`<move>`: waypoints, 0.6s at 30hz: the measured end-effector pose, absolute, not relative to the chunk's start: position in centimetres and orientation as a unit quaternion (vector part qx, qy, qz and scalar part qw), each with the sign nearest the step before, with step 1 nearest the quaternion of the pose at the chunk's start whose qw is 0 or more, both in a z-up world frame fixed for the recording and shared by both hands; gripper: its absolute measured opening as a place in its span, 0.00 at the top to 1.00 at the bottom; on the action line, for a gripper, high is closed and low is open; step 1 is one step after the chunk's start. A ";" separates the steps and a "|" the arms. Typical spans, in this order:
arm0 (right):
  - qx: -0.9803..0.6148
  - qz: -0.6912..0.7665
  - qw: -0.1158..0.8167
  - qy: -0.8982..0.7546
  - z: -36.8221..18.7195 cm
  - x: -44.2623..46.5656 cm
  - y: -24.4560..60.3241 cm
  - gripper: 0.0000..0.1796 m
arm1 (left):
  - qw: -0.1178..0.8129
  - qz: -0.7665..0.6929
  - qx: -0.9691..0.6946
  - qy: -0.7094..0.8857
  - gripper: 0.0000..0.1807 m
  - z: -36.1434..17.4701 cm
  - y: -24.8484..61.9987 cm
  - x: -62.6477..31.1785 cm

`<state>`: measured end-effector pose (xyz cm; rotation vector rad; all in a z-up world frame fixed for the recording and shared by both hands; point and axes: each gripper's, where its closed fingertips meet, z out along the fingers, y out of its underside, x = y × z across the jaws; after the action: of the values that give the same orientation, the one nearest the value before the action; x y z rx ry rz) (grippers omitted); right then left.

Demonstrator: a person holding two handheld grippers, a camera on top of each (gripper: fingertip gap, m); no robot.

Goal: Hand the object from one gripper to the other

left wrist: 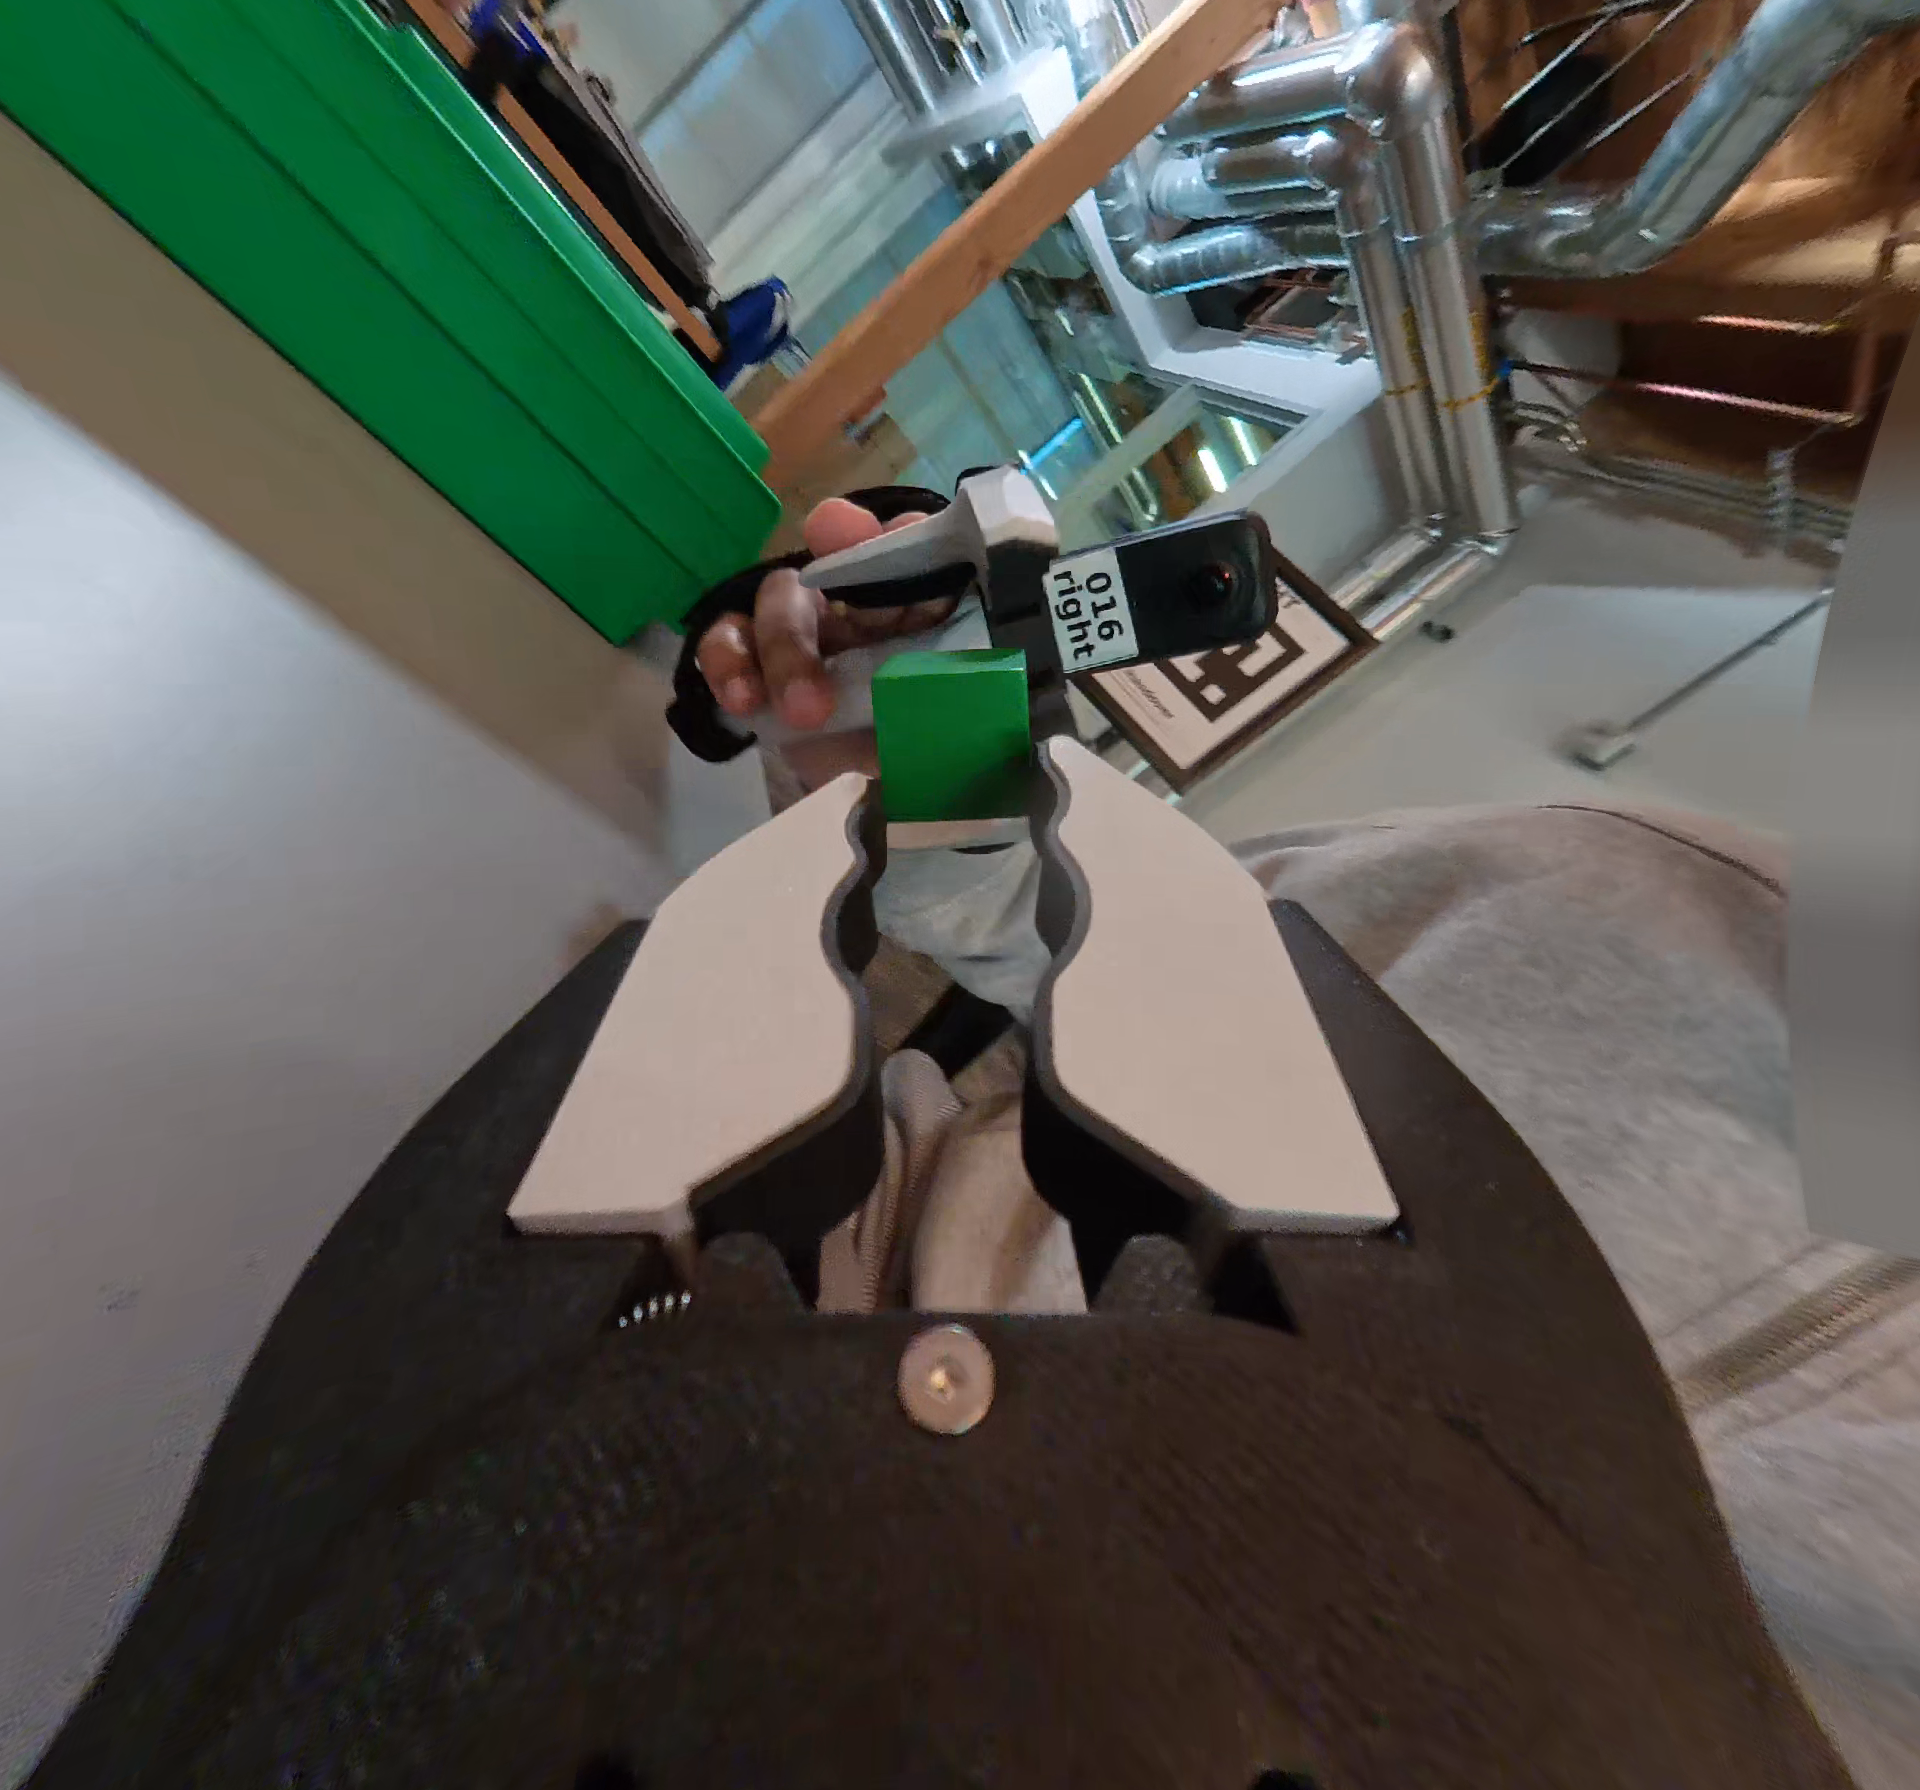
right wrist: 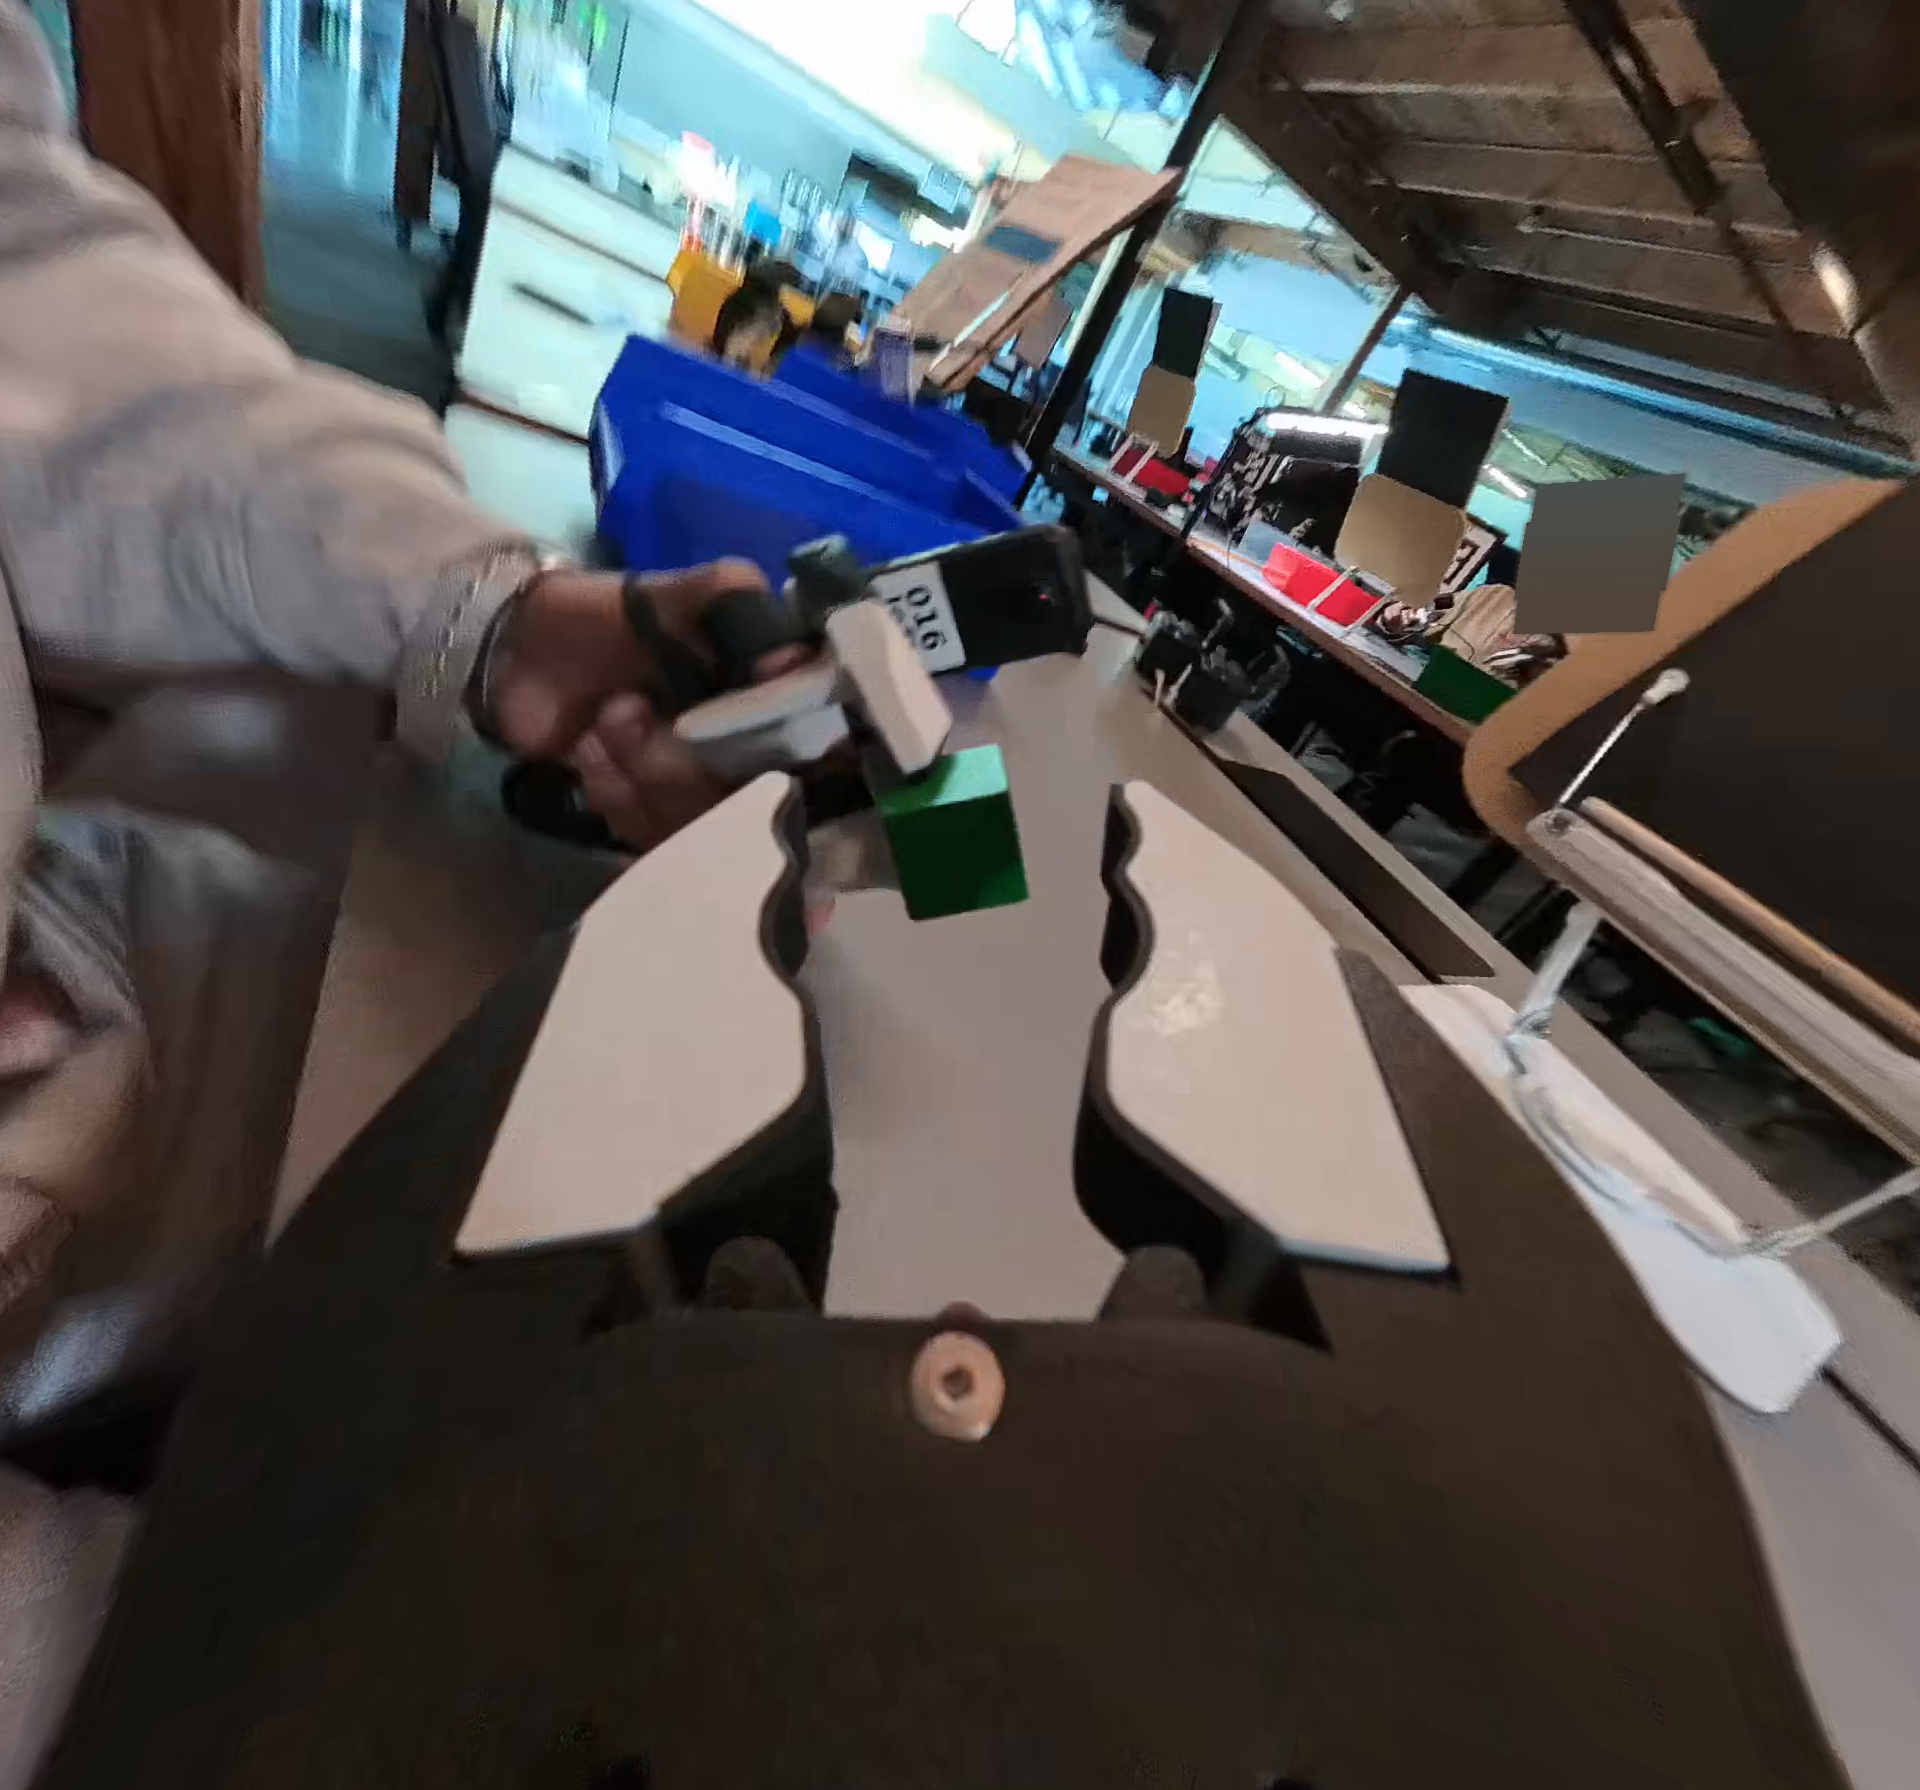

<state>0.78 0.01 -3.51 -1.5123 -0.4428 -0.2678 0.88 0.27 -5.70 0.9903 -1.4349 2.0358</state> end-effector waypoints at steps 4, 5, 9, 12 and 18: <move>-0.694 -0.150 0.667 -0.226 -4.6 0.4 0.5 0.71 | 0.270 0.727 0.356 -0.522 0.84 -6.1 -0.3 0.3; -0.697 -0.154 0.661 -0.230 -4.7 0.4 0.6 0.73 | 0.276 0.726 0.353 -0.522 0.84 -6.0 -0.5 0.2; -0.700 -0.177 0.647 -0.246 -5.1 0.4 0.5 0.81 | 0.289 0.726 0.342 -0.523 0.84 -5.8 -0.8 -0.2; -0.701 -0.187 0.642 -0.249 -4.9 0.3 0.5 0.85 | 0.293 0.730 0.337 -0.517 0.84 -5.6 -0.8 -0.3; -0.710 -0.191 0.638 -0.229 -4.9 0.7 0.5 0.85 | 0.259 0.744 0.347 -0.509 0.82 -5.6 -0.6 0.5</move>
<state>0.73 0.49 -4.85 -1.6203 -0.5219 -0.4353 0.45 -0.57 -5.64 0.9399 -1.3789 2.0163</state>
